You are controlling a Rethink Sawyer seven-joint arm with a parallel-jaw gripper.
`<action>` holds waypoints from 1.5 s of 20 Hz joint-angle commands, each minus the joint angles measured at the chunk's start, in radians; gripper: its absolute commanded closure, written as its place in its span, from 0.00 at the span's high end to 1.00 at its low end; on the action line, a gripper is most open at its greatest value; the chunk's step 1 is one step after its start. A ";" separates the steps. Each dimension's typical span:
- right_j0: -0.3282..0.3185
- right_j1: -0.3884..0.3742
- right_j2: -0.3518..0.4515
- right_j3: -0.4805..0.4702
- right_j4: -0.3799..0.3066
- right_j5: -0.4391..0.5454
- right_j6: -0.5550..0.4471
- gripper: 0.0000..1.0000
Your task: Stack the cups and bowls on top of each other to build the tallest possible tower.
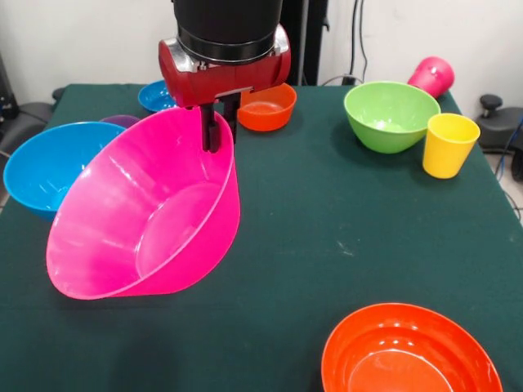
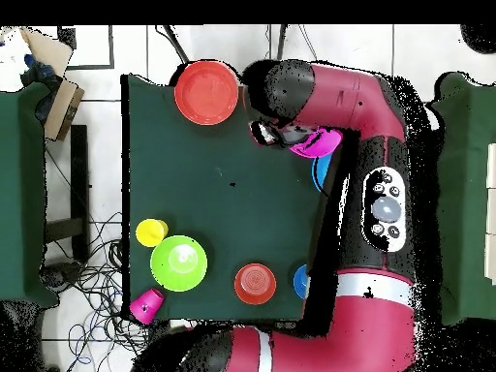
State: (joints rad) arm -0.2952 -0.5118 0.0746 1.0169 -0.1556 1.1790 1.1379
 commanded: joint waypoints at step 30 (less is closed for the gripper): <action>-0.073 -0.106 0.074 0.226 0.123 -0.074 0.023 0.00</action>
State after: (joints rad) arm -0.3331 -0.5867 0.0751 1.1127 -0.0459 1.1739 1.1379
